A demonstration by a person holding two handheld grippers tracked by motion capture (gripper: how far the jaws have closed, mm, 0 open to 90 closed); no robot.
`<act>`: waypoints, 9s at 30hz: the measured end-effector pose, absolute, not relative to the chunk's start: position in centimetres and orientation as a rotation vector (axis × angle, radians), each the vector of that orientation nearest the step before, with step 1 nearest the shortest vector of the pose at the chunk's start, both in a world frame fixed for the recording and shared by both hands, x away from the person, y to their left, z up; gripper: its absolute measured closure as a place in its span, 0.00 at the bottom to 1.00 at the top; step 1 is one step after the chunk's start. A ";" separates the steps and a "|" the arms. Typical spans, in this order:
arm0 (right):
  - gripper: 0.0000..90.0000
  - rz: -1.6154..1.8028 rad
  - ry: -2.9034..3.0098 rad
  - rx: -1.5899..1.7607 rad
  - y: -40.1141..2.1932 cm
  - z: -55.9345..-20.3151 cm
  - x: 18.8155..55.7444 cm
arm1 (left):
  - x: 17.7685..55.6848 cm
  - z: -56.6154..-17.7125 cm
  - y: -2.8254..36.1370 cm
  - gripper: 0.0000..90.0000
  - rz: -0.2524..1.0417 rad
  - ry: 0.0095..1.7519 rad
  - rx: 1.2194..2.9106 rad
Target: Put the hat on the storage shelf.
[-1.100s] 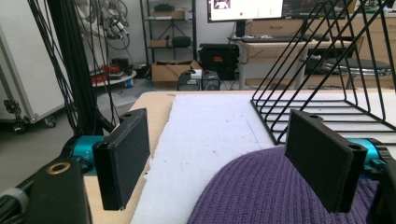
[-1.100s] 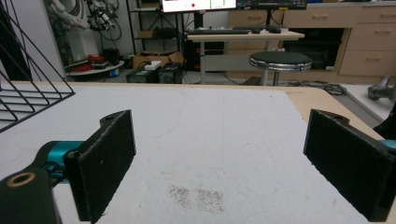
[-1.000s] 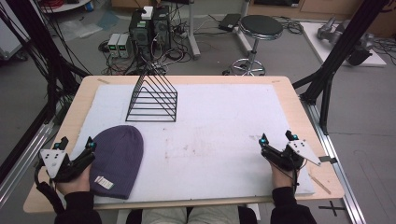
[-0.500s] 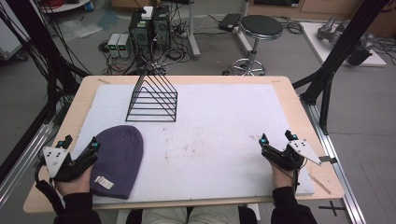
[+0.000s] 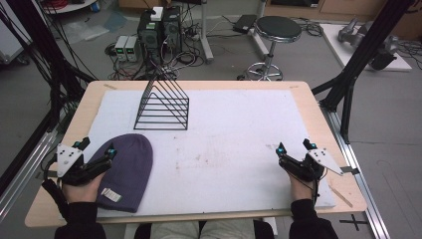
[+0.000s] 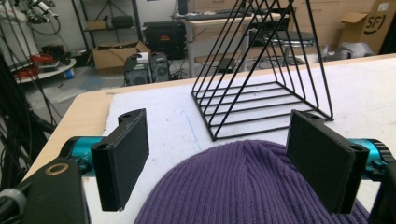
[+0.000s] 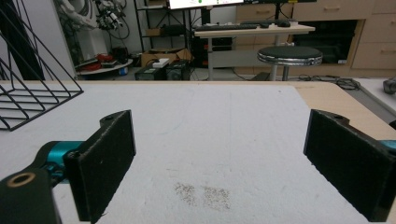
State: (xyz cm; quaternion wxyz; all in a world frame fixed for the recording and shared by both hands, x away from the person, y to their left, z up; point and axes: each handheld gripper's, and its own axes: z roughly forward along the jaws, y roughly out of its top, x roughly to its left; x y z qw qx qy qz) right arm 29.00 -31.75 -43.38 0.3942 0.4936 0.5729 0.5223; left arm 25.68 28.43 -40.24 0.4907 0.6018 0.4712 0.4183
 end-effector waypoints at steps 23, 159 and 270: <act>0.09 1.321 1.453 1.266 -32.0 -43.4 29.1 | 29.7 -38.3 27.6 0.24 0.897 1.151 1.675; 0.09 1.341 1.520 1.233 -32.1 -43.6 29.8 | 35.4 -34.1 24.7 0.86 0.430 0.799 2.124; 0.92 1.596 1.811 0.696 -6.2 -28.7 44.4 | 45.1 -16.9 22.0 0.85 0.966 0.508 1.401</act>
